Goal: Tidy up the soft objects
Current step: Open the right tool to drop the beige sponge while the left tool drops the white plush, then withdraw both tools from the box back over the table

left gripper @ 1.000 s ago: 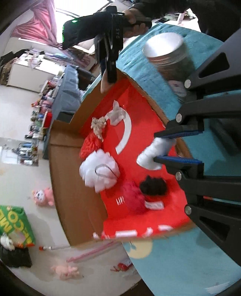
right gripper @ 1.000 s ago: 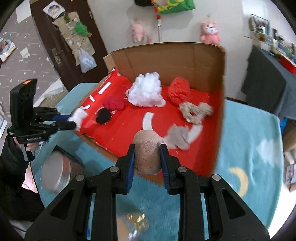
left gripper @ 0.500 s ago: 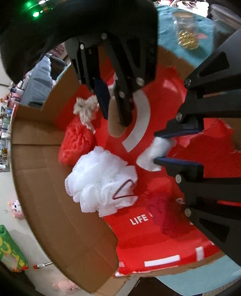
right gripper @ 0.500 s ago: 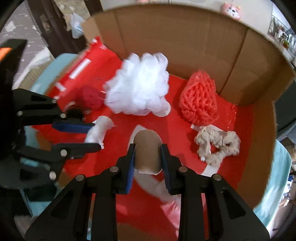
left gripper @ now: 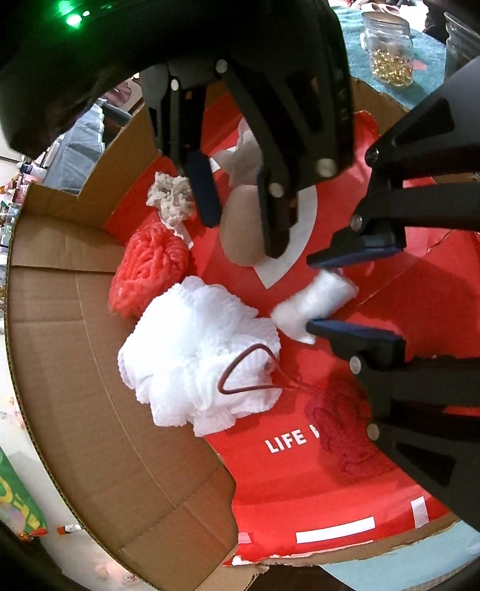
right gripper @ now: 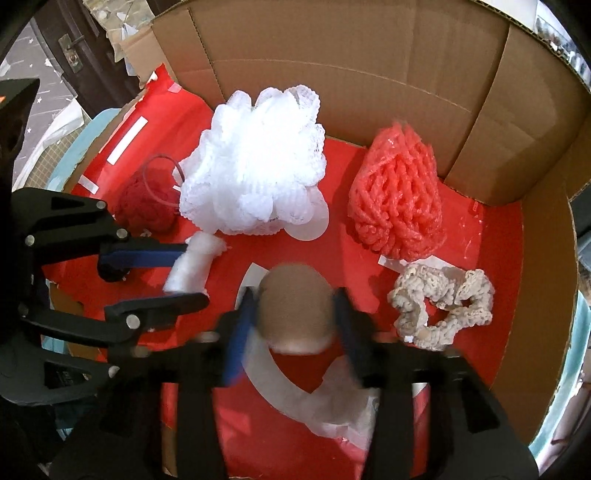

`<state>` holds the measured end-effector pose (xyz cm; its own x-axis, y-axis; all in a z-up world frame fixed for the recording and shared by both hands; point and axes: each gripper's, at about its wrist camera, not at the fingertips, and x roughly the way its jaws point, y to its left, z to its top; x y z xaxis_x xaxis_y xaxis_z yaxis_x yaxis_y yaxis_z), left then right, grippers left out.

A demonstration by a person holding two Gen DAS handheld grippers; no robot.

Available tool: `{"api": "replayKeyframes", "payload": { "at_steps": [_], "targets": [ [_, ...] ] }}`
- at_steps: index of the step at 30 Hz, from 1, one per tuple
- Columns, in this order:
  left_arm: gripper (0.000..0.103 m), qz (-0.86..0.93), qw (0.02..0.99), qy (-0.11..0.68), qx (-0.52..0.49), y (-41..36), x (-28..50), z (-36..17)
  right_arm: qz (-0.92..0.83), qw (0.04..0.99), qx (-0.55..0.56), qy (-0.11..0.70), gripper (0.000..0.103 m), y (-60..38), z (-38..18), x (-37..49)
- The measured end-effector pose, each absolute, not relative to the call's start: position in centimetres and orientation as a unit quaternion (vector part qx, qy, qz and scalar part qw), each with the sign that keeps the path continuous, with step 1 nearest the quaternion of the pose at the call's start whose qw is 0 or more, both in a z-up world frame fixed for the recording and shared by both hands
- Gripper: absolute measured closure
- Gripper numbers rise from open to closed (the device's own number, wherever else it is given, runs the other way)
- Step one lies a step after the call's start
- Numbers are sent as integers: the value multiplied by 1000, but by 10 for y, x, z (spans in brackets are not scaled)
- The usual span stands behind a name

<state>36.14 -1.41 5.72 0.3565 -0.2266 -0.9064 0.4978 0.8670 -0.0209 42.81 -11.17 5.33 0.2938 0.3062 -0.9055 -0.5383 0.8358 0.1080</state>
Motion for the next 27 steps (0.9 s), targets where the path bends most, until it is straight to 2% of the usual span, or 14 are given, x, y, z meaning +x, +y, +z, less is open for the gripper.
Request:
{"api": "replayKeyframes", "payload": {
  "at_steps": [3,7,13,15,17,19,27],
  "targets": [
    [65,-223,816,518,128,-14,361,57,261,803,-111,524,47,-111,56,427],
    [44,-224,825,504,120,-12,354,65,260,808,-98,519,47,-119,65,426],
    [33,-227,842,477,105,-5,329,89,256,824,-81,499,47,-132,91,406],
    [29,-226,851,464,100,-3,316,100,253,831,-77,490,43,-137,102,394],
    [22,-223,860,449,93,0,302,112,251,841,-73,474,33,-142,118,379],
    [13,-216,870,436,78,5,288,126,247,850,-74,459,30,-146,132,364],
    [2,-208,915,346,9,16,223,183,233,889,-52,390,24,-165,188,291]
  ]
}}
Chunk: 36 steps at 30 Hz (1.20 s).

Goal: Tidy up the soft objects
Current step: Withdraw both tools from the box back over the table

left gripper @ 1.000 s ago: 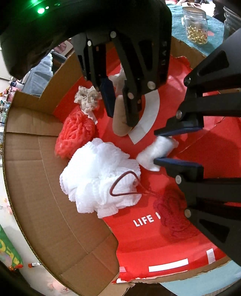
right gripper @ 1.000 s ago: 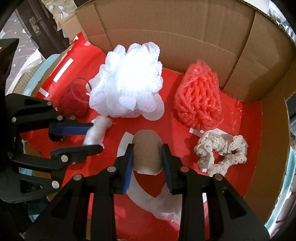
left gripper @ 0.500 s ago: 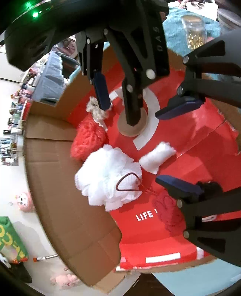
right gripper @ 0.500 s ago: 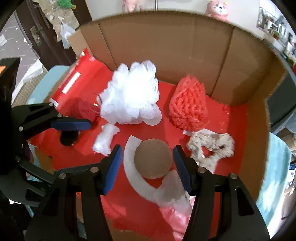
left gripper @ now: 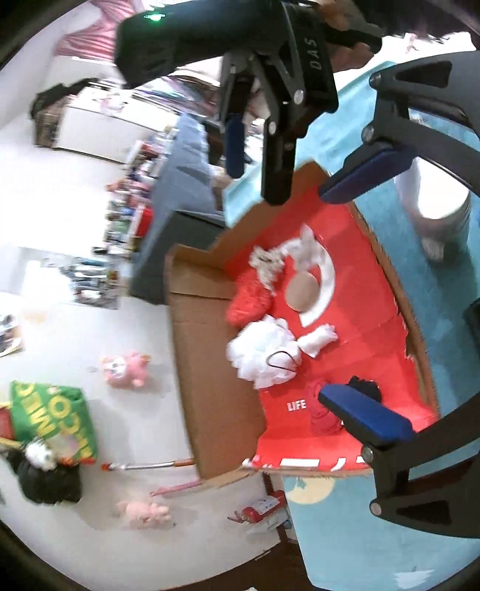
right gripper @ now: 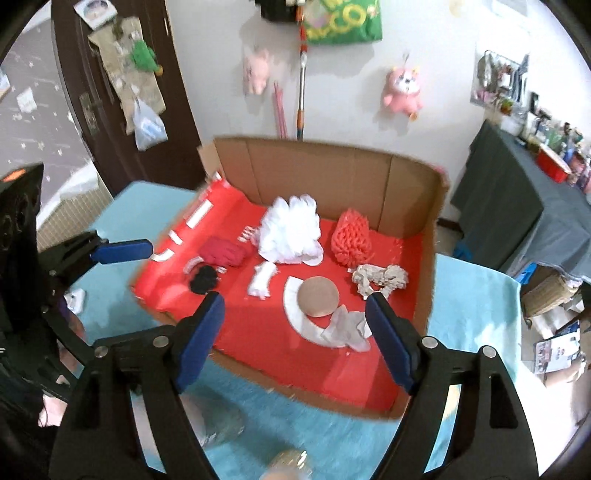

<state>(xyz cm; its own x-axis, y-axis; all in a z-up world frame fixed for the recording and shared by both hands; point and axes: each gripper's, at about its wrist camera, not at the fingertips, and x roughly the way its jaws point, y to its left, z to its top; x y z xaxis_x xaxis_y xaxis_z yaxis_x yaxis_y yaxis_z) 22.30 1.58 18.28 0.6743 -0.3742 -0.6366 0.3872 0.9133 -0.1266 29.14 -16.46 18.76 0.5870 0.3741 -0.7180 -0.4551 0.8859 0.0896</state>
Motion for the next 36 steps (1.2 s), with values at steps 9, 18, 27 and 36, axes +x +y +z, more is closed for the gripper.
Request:
{"api": "replayKeyframes", "payload": {
  "at_steps": [9,18,27,36],
  "targets": [
    [0,-195,950,242,4,16,136,213,209,934,-60,283,14,-183,238,199],
    [0,-160,971,178,-20,17,69,203,175,962,-44,205,8,-196,228,108],
    [0,-131,977,162,-36,15,36,172,135,976,-34,167,6,-196,185,52],
    [0,-103,978,179,-29,13,27,138,96,981,-20,165,6,-197,147,36]
  ]
}}
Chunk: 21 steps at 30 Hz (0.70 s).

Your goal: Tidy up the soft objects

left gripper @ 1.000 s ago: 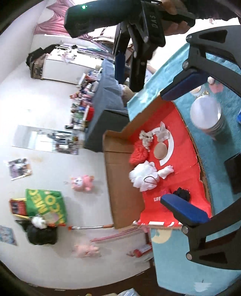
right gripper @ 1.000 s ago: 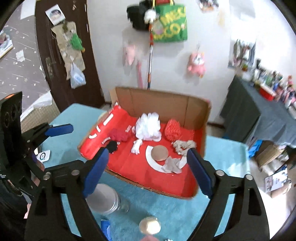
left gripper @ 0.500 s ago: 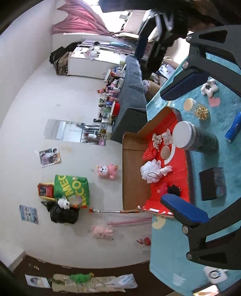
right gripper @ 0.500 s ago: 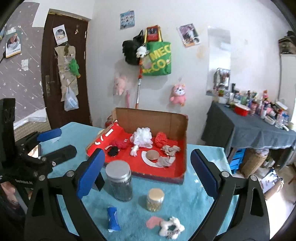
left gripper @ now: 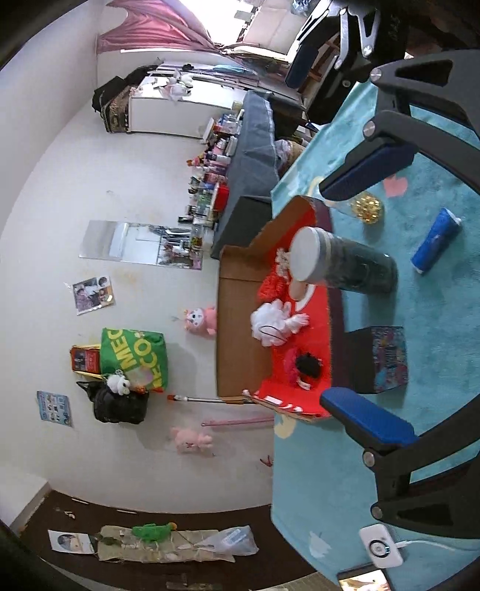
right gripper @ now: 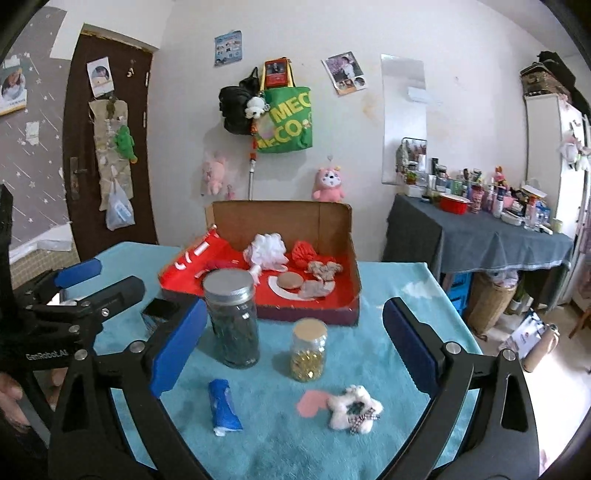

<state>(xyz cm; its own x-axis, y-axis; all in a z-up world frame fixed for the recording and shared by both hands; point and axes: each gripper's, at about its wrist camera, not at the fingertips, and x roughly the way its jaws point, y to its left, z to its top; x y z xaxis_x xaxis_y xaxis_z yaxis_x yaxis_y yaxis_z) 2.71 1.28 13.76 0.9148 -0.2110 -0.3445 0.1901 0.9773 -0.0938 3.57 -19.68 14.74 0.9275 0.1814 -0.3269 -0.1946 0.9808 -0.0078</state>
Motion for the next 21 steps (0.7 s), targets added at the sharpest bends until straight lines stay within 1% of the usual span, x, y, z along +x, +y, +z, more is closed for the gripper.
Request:
{"api": "replayKeyframes", "payload": {
  "at_steps": [14,21],
  "targets": [
    [0,-102,958,265,-30,6,39,74,72,969,-8,234,6,-206,84,47],
    [0,-117,945,303,-31,-7,46,55,59,961,-3,269,6,-220,61,57]
  ]
}}
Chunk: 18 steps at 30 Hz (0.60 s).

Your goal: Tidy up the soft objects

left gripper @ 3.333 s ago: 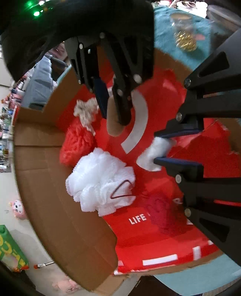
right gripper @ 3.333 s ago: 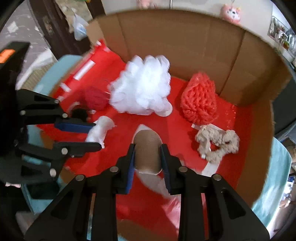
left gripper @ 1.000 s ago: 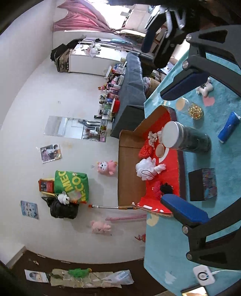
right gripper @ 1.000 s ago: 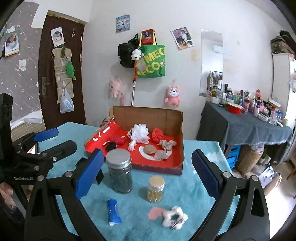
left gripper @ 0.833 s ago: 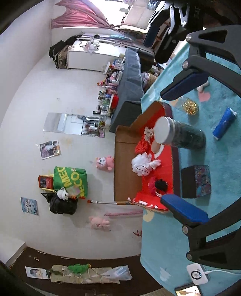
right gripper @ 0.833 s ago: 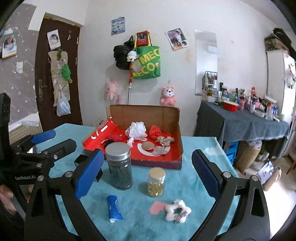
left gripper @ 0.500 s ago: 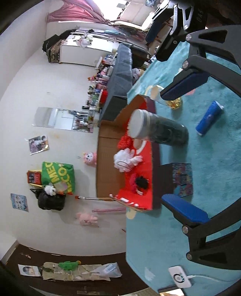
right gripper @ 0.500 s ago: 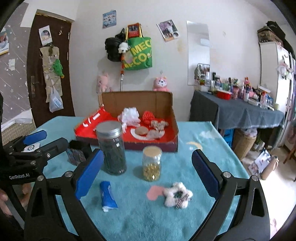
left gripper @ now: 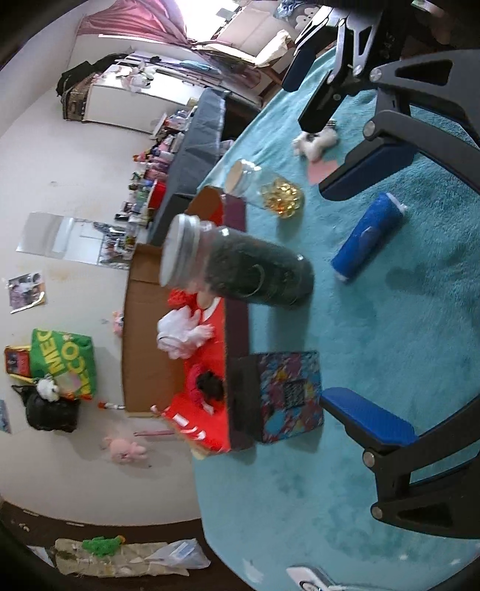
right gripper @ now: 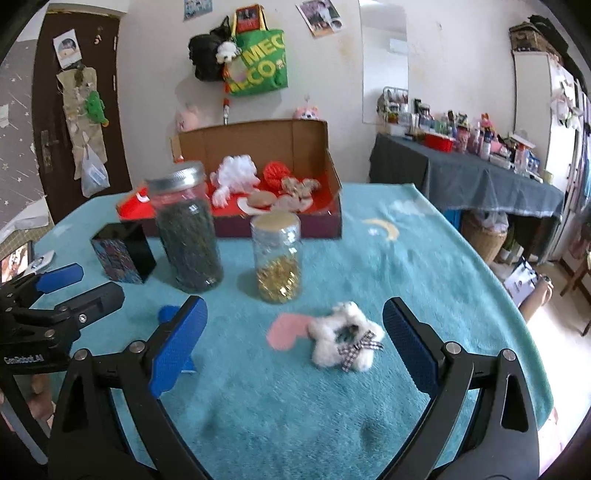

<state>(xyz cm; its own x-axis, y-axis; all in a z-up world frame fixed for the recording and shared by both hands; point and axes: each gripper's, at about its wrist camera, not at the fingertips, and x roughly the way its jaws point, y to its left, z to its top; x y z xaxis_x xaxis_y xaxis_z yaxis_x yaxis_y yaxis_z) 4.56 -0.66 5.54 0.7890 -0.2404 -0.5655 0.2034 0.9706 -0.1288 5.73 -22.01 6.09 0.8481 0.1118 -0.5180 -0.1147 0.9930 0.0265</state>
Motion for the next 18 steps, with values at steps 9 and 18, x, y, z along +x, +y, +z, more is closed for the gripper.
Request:
{"api": "replayKeyframes", "payload": {
  "at_steps": [9,18],
  "targets": [
    [0,-139,923,357,-35,-25,63,36,40,944,9,328,6,-246,34,83],
    [24,-159,899,408,-27,-37,78,21,61,919,23,388,12,-262,15,107]
  ]
}}
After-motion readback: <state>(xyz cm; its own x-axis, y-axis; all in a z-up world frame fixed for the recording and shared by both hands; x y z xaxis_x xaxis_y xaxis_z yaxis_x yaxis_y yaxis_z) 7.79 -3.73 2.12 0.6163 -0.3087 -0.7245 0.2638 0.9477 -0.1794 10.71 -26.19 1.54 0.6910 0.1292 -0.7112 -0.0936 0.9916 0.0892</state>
